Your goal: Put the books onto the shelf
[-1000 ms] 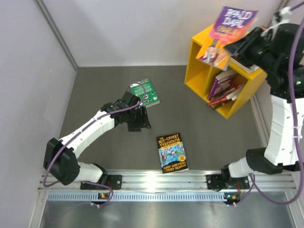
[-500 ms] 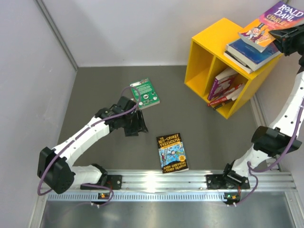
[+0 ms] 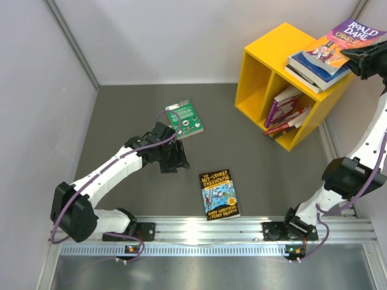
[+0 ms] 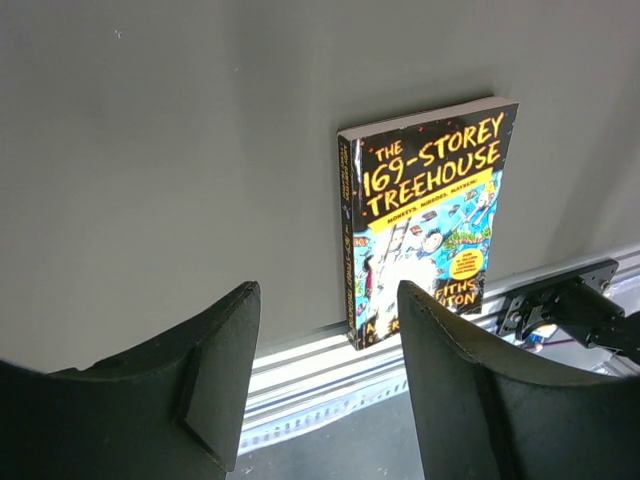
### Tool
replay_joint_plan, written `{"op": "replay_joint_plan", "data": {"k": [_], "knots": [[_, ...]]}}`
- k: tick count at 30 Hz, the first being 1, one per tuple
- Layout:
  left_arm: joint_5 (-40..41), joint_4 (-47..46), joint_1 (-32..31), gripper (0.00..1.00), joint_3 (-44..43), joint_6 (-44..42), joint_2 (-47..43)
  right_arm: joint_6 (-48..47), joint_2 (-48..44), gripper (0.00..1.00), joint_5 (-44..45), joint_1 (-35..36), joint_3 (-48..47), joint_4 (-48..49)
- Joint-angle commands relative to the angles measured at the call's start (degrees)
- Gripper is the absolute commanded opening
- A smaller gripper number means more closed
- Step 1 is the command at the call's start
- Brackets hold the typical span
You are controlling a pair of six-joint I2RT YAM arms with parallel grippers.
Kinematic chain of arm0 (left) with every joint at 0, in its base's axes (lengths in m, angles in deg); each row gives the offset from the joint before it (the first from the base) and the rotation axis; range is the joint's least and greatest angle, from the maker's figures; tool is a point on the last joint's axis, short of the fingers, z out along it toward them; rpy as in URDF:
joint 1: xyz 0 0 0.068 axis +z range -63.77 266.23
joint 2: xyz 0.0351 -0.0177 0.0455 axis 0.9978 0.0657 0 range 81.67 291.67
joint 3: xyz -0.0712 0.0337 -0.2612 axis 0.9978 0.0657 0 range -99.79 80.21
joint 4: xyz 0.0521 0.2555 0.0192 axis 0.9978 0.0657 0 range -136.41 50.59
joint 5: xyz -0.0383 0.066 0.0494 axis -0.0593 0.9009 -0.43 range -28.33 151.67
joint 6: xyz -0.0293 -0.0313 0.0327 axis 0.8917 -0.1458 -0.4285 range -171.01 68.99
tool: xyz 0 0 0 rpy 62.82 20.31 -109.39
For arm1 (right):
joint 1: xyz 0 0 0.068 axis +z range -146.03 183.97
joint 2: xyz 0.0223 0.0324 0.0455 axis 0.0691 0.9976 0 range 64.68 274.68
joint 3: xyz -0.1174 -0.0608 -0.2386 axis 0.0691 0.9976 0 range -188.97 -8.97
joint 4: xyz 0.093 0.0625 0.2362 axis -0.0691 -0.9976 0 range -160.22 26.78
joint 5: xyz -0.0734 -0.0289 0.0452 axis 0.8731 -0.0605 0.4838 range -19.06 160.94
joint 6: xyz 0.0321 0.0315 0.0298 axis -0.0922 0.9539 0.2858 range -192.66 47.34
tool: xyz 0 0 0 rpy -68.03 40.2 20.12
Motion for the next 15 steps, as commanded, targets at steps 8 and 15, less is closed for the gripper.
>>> {"op": "replay_joint_plan", "data": {"k": [8, 15], "knots": [[-0.45, -5.10, 0.34, 0.62, -1.90, 0.28, 3.78, -1.71, -3.19, 0.41, -2.22, -0.41, 0.69, 1.36], [-1.24, -6.15, 0.34, 0.62, -3.04, 0.28, 5.37, -2.76, -4.07, 0.63, -2.40, -0.49, 0.86, -0.22]]}}
